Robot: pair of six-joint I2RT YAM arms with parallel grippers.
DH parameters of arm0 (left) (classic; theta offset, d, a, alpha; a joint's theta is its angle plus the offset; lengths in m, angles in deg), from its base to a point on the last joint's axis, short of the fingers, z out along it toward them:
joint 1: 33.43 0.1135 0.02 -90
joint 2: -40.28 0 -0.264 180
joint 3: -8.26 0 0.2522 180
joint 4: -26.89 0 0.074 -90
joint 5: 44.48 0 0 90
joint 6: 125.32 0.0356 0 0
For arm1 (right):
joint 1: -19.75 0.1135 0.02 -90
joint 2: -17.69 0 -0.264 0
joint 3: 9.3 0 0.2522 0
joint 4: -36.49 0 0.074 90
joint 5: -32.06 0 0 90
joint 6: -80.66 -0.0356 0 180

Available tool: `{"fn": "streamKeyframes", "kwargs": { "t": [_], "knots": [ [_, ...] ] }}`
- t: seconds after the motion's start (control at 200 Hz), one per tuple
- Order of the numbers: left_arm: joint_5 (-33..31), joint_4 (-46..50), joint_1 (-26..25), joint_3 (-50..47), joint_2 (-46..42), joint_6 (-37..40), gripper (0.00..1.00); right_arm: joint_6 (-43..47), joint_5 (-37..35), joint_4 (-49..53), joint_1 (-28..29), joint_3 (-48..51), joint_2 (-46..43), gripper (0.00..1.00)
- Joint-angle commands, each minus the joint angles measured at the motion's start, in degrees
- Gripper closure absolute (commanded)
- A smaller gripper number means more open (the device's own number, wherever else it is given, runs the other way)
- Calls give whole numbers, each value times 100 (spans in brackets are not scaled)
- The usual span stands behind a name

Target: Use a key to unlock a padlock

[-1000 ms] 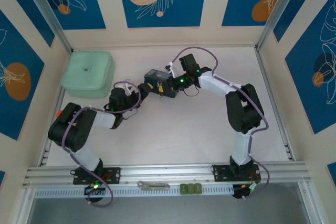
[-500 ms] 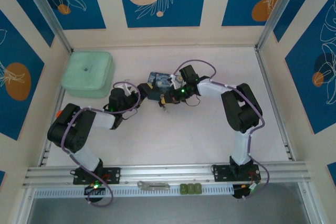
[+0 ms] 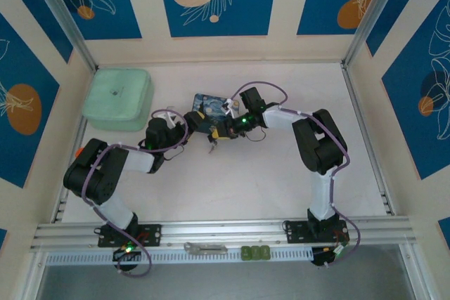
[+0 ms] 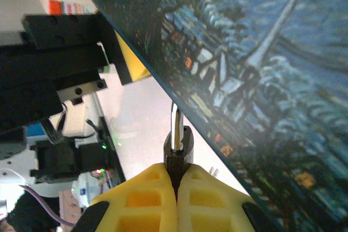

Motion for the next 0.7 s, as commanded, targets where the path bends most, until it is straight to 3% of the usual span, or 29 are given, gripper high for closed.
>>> {"fn": "streamKeyframes", "kwargs": {
  "t": [0.0,0.245,0.485,0.695],
  "knots": [
    [-10,-58,-4,59,-46,93,0,599,-663,1199,153,-94,-54,100],
    [24,-89,-4,214,64,87,0,1243,-2825,1790,661,-436,-646,100],
    [4,-6,-4,183,10,144,0,1637,-3941,1797,1137,-631,-634,100],
    [32,-86,-8,182,111,105,0,1999,-4354,2295,1213,-1287,-188,100]
  ]
}}
